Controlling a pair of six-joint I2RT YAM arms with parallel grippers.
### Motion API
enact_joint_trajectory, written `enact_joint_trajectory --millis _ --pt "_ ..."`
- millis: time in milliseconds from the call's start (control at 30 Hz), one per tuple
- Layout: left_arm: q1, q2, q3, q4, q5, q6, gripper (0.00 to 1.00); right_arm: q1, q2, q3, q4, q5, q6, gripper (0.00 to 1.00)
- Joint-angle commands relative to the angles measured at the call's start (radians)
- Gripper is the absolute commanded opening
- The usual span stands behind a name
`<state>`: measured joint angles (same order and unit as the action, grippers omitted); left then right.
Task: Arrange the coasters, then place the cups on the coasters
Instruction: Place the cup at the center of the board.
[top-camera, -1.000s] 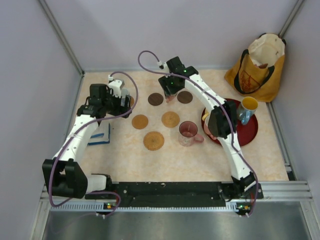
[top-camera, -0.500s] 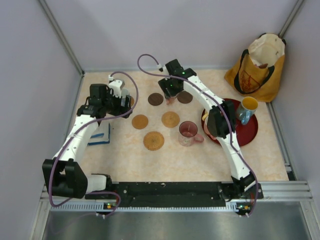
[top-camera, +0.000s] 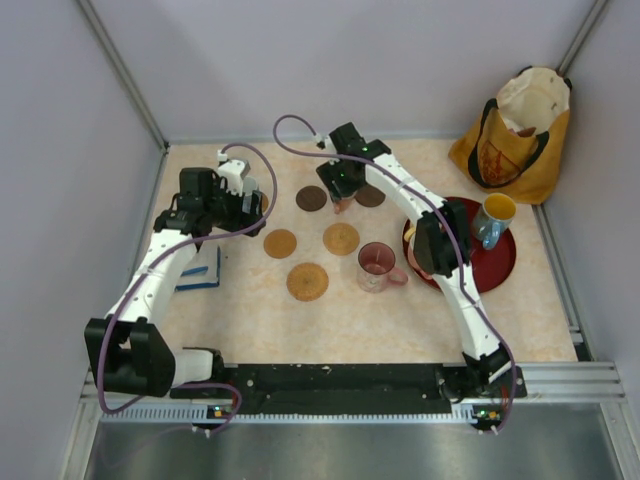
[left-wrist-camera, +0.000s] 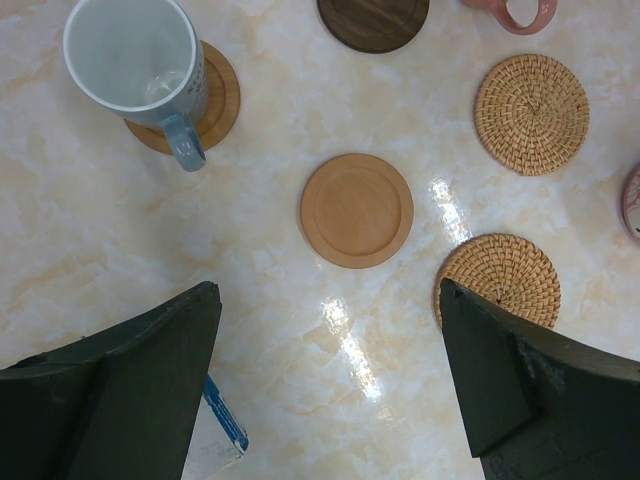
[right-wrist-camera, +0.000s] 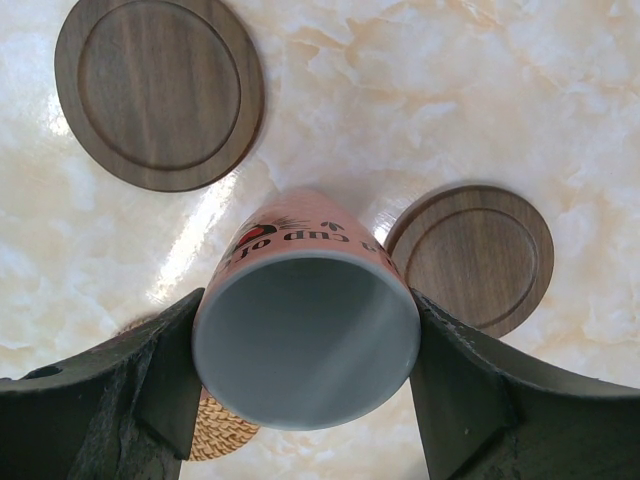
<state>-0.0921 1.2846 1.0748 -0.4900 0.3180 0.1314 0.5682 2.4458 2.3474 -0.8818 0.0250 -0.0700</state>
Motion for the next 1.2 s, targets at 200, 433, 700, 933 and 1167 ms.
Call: enact_joint_trajectory --millis 200,433,700,933,1167 --pt "0.005 -0.019 -0.006 0.041 0.021 0.0 0.94 0.035 -0.06 -0.02 0.037 0.016 -0.031 0.84" --pt "0.005 -0.016 -0.003 0.037 0.027 -0.003 0.94 0.035 -0.102 -0.026 0.037 0.032 -0.034 0.99" --pt "-0.026 0.021 0.036 0.036 0.004 0.004 0.94 0.033 -0.296 -0.054 0.037 0.041 -0.05 0.99" --pt "-0.152 0.148 0.18 0.021 -0.108 -0.022 0.96 -0.065 -0.64 -0.348 0.053 0.03 -0.024 0.99" --pt "-0.33 0.384 0.433 -0.039 -0.214 -0.067 0.97 -0.356 -0.987 -0.748 0.116 -0.077 -0.056 0.99"
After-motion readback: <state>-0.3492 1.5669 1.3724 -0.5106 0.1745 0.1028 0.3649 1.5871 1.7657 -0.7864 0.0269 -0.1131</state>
